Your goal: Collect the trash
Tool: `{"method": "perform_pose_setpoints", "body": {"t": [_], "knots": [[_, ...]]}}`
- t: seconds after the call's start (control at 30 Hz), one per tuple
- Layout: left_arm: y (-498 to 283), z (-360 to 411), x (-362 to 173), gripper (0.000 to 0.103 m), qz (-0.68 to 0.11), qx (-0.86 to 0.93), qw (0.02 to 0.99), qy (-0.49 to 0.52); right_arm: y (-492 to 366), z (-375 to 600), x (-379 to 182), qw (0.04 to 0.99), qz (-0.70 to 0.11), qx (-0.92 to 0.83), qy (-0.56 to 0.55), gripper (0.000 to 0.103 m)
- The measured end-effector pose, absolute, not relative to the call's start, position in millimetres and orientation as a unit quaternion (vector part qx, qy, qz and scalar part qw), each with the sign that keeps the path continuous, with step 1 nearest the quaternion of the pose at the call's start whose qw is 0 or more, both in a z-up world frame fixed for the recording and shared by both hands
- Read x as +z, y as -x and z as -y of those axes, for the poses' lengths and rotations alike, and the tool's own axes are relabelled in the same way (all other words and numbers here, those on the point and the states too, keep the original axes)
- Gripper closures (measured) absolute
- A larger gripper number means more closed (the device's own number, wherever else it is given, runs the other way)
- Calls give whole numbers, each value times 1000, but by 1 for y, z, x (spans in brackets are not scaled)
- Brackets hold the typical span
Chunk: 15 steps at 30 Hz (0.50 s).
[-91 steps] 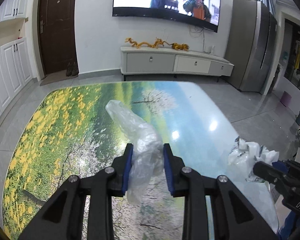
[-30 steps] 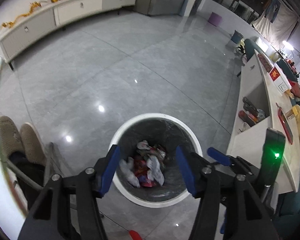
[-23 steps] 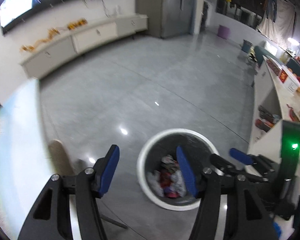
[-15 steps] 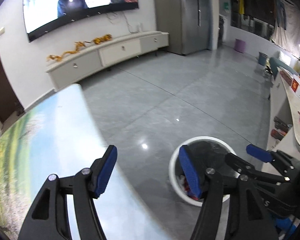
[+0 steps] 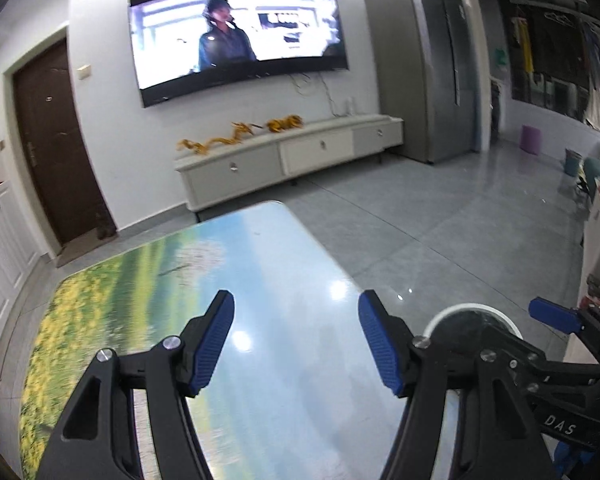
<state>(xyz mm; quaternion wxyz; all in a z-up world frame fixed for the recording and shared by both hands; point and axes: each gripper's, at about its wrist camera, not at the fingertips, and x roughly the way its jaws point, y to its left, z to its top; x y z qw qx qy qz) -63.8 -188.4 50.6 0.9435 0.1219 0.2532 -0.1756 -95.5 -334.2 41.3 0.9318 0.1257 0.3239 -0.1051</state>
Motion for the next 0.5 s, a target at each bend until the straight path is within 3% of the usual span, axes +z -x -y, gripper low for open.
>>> {"method": "perform_pose_setpoints", "body": {"t": [0.5], "knots": [[91,127,66,38,-225,-129,961,-99,112,278,78,954,-274,-108,-57,9]]}}
